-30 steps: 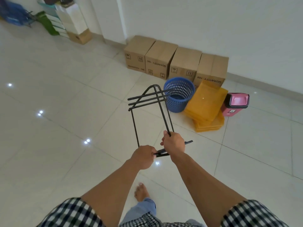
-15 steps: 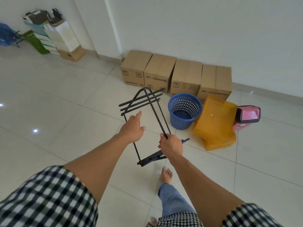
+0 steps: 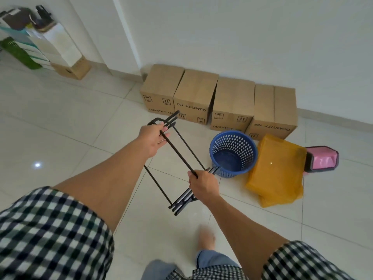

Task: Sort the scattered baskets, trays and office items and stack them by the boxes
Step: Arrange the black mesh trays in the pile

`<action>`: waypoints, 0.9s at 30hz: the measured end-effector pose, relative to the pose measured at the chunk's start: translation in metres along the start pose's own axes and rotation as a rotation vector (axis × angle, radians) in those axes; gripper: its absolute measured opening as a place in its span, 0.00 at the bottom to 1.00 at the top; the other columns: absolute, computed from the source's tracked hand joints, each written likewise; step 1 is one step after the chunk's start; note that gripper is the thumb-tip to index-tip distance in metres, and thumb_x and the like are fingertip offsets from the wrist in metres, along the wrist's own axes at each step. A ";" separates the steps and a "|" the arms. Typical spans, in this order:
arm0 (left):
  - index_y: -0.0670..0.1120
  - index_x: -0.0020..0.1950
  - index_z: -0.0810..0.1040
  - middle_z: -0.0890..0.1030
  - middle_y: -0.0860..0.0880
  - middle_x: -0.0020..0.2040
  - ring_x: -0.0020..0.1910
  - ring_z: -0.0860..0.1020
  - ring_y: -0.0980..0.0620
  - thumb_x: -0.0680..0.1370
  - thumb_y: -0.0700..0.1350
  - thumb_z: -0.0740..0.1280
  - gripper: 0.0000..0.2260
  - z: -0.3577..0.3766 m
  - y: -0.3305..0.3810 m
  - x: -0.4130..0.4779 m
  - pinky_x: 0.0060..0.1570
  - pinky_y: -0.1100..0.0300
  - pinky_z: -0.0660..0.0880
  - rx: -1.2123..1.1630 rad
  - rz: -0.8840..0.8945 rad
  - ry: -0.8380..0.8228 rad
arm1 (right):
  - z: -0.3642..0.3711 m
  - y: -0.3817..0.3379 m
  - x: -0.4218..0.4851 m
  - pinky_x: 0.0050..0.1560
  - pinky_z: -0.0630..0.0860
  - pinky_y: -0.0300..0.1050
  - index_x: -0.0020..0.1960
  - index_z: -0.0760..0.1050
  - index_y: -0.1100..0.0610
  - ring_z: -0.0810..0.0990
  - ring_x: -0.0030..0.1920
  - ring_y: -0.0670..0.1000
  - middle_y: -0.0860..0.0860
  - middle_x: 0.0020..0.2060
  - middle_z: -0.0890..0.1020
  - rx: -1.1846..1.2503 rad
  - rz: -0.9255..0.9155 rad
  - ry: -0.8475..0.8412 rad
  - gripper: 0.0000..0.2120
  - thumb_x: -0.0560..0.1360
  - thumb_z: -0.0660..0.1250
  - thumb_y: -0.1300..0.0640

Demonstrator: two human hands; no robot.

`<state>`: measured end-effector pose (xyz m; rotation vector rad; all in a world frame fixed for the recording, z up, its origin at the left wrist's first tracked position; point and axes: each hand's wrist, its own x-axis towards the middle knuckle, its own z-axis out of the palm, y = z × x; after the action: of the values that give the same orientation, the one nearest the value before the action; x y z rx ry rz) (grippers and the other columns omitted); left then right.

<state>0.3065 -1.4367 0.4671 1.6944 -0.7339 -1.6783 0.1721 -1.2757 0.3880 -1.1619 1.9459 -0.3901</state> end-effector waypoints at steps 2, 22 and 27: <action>0.45 0.59 0.77 0.82 0.47 0.51 0.54 0.83 0.46 0.83 0.42 0.64 0.06 -0.005 0.009 0.020 0.58 0.50 0.78 -0.066 -0.029 -0.002 | 0.001 -0.009 0.021 0.48 0.81 0.51 0.44 0.79 0.55 0.83 0.41 0.53 0.51 0.38 0.84 -0.011 0.014 -0.029 0.20 0.84 0.57 0.44; 0.43 0.55 0.76 0.76 0.39 0.64 0.61 0.77 0.37 0.84 0.38 0.62 0.04 -0.041 0.053 0.280 0.65 0.39 0.72 -0.093 -0.407 -0.076 | 0.061 -0.080 0.250 0.61 0.70 0.54 0.57 0.82 0.55 0.70 0.62 0.59 0.56 0.59 0.77 -0.301 0.355 0.071 0.18 0.83 0.59 0.44; 0.39 0.64 0.72 0.73 0.37 0.64 0.60 0.75 0.28 0.84 0.38 0.61 0.09 -0.042 0.024 0.344 0.57 0.35 0.75 -0.116 -0.601 -0.120 | 0.076 -0.059 0.301 0.69 0.67 0.56 0.64 0.79 0.54 0.65 0.69 0.61 0.58 0.72 0.63 -0.189 0.600 0.061 0.17 0.82 0.62 0.46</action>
<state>0.3598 -1.7122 0.2632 1.8536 -0.1669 -2.1886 0.1936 -1.5489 0.2302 -0.6264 2.3024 0.0807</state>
